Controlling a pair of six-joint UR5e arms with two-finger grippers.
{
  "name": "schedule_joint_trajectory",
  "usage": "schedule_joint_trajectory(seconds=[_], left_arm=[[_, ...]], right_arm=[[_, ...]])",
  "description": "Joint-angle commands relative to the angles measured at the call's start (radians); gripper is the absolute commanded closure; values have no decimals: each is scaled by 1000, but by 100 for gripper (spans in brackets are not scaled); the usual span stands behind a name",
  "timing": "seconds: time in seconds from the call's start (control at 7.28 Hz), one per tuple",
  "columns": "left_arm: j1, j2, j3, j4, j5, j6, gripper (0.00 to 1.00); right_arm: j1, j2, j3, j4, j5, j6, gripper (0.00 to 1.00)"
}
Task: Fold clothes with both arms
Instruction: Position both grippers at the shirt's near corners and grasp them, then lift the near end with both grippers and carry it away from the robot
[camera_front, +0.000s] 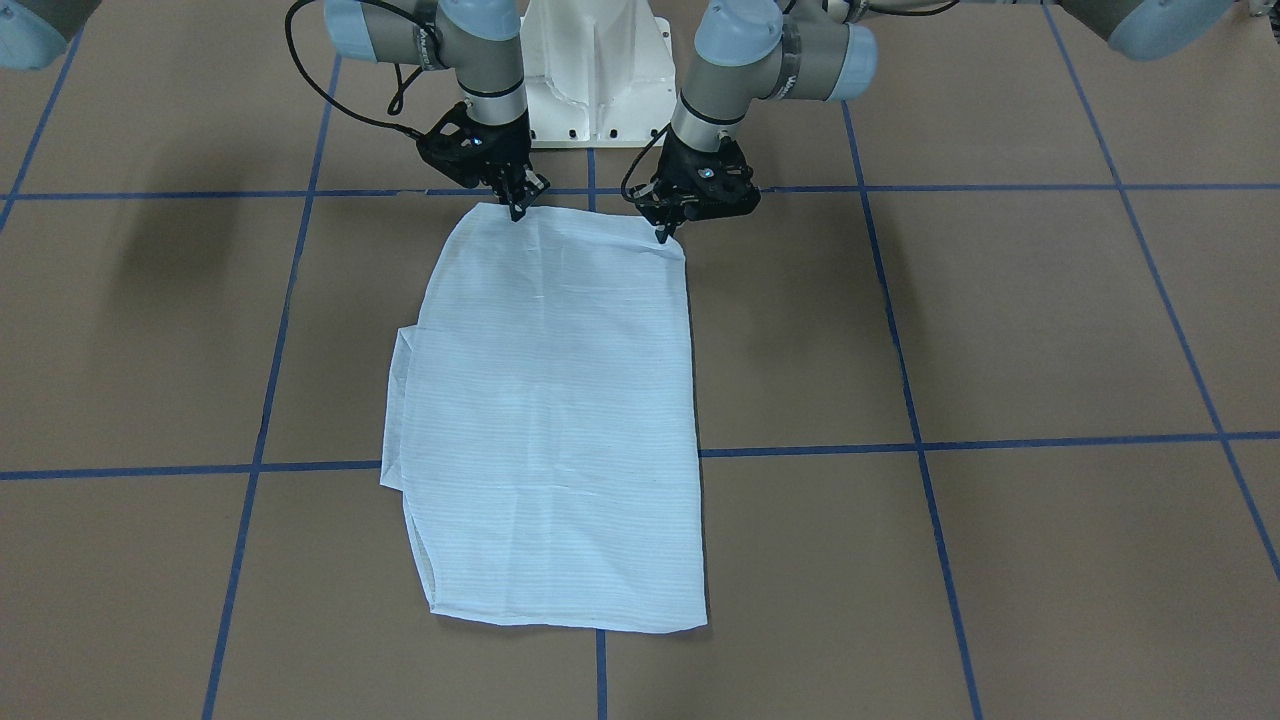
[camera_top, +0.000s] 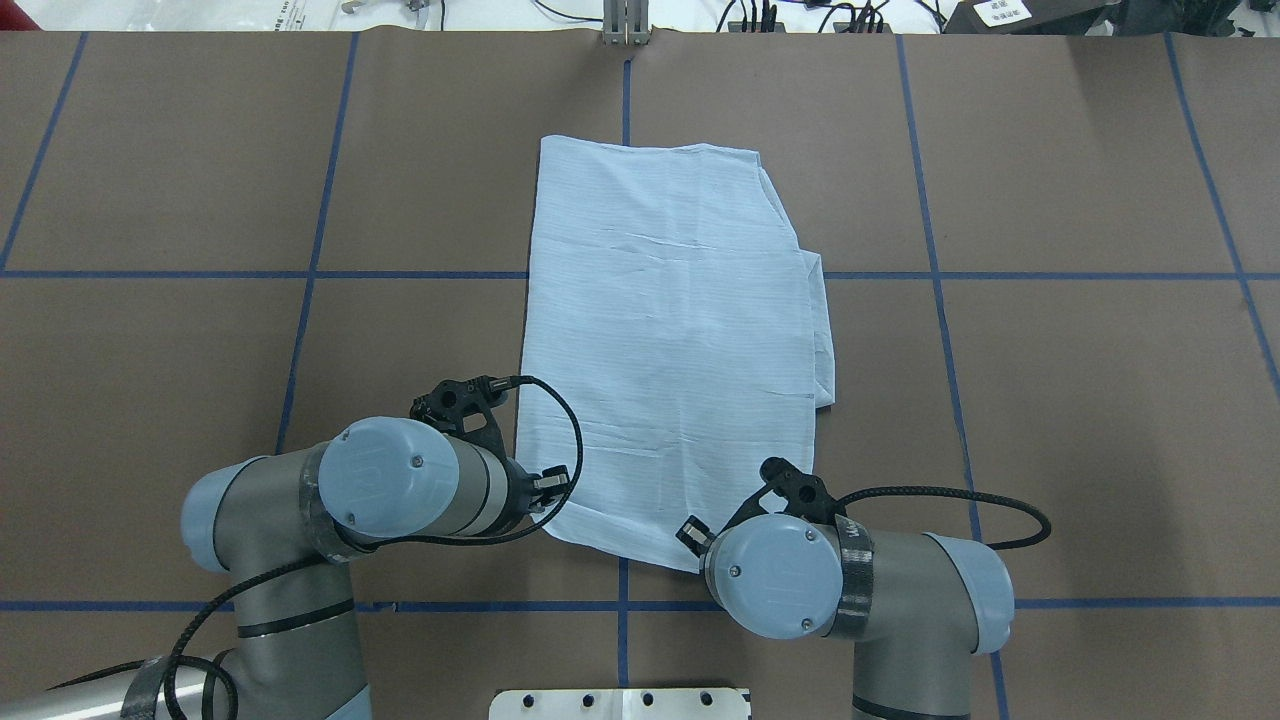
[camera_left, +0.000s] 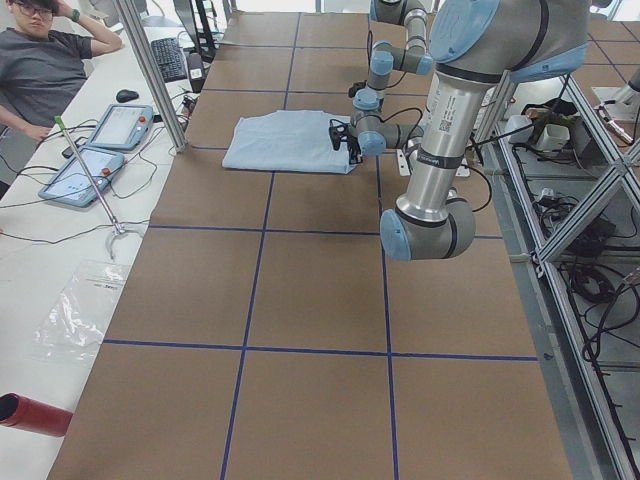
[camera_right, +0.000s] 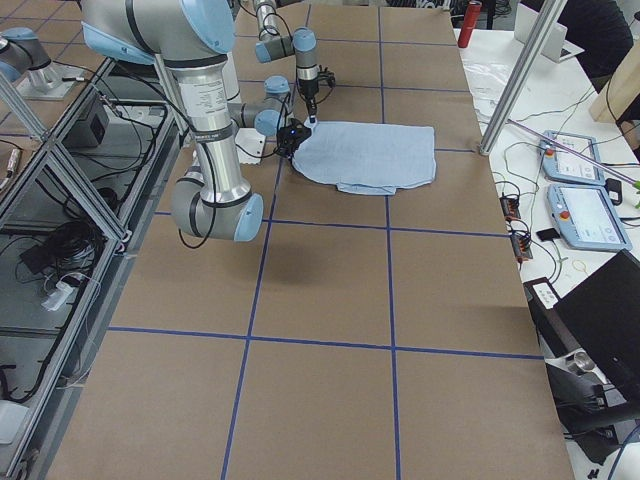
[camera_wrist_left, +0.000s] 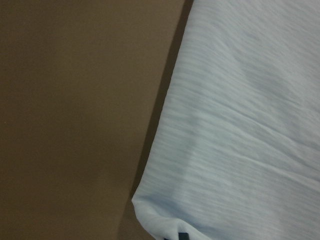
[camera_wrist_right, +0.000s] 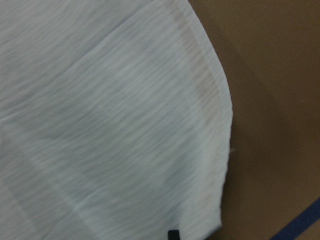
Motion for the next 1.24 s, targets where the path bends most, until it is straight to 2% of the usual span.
schedule_joint_trajectory(seconds=[0.0,0.27,0.55,0.82,1.1], left_arm=[[0,-2,-1,0,-1,0,100],[-28,-21,-33,0,-4,2,100],[-32,-17,-113,8,-13,-2,100],[-28,-8,-166,11,-51,-12,100],[-11,-11,-240,72,-74,-17,100]], right_arm=[[3,-1,13,-4,2,0,100],[3,-1,76,-37,-1,33,100],[5,-9,92,-37,2,25,100],[12,-47,191,-31,13,21,100],[9,-61,294,-31,36,20,100]])
